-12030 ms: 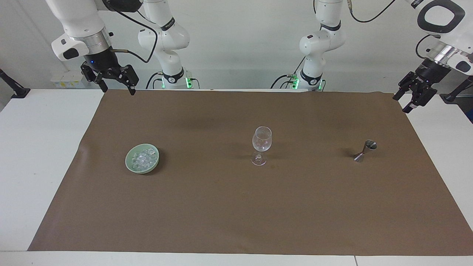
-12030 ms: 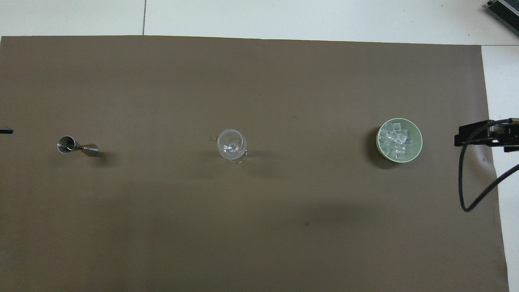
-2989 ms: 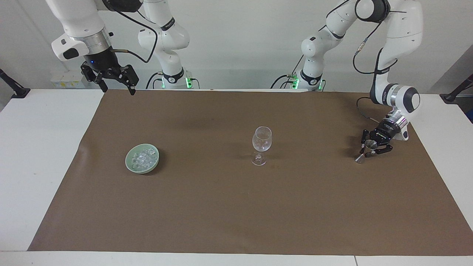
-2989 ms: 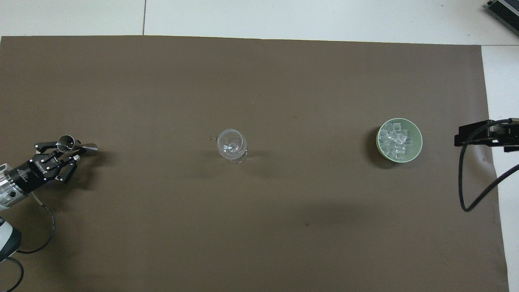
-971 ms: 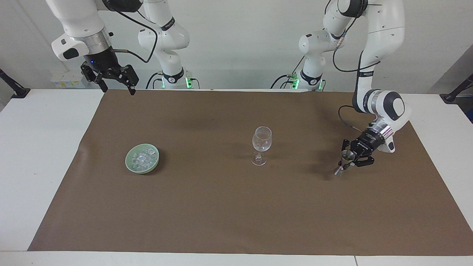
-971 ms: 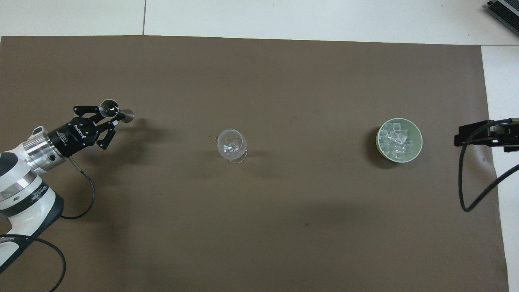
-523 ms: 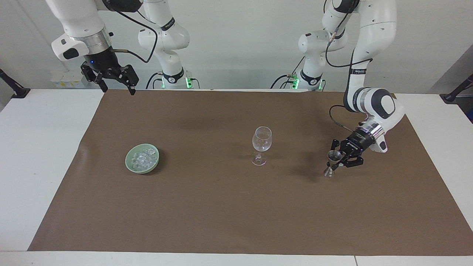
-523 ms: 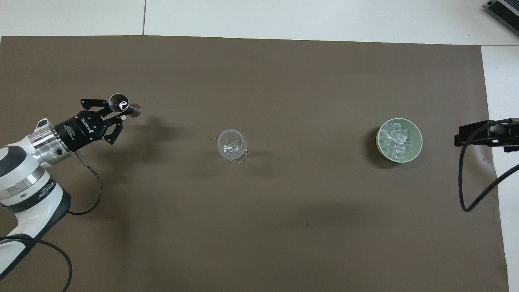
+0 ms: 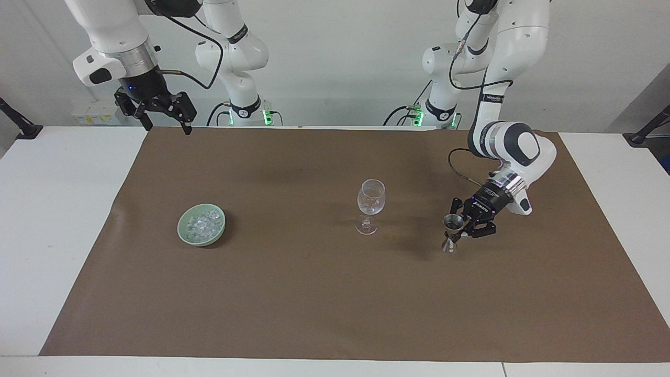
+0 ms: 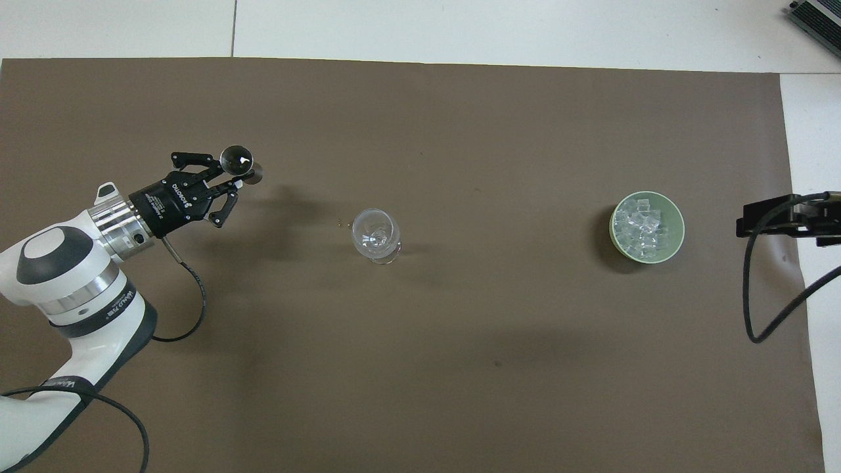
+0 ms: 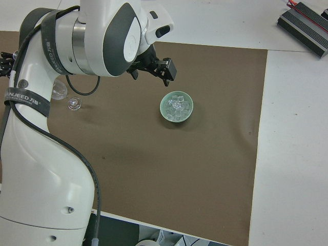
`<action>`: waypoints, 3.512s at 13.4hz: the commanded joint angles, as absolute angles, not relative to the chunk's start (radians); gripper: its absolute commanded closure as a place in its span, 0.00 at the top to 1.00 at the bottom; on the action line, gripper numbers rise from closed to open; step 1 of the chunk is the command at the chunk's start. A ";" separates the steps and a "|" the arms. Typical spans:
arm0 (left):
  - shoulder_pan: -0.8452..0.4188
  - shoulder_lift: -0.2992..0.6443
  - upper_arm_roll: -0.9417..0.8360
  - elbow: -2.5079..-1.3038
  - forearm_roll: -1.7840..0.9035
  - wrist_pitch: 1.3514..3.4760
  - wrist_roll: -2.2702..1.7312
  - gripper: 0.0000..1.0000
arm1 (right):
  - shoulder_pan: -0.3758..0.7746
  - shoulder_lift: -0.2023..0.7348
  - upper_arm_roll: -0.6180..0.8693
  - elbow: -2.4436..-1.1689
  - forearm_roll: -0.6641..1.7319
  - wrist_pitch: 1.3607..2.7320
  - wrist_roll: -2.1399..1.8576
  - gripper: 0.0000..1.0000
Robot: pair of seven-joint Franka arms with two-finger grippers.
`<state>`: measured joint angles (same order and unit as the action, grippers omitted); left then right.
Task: Pour wine and add ice with both arms
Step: 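Lift the jigger with the left gripper and carry it toward the glass, then bring the jigger to the glass rim with the left gripper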
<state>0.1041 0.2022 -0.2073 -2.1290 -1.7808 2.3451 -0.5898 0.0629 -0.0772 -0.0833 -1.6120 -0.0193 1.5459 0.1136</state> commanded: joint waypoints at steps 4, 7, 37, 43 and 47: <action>0.041 0.094 -0.218 -2.164 -1.819 2.459 -0.659 0.00 | 0.061 -0.101 -0.080 -1.638 -0.018 1.554 0.100 1.00; 0.002 0.057 -0.218 -2.187 -1.822 2.514 -0.667 0.00 | 0.061 -0.101 -0.080 -1.640 -0.018 1.554 0.100 1.00; -0.308 -0.043 -0.218 -2.220 -1.868 2.914 -0.512 0.00 | 0.060 -0.101 -0.080 -1.640 -0.018 1.554 0.100 1.00; -0.336 -0.063 -0.218 -2.233 -1.868 2.947 -0.431 0.00 | 0.061 -0.101 -0.080 -1.640 -0.018 1.554 0.100 1.00; -0.337 -0.084 -0.219 -2.250 -1.868 2.945 -0.382 0.00 | 0.061 -0.101 -0.080 -1.640 -0.018 1.554 0.100 1.00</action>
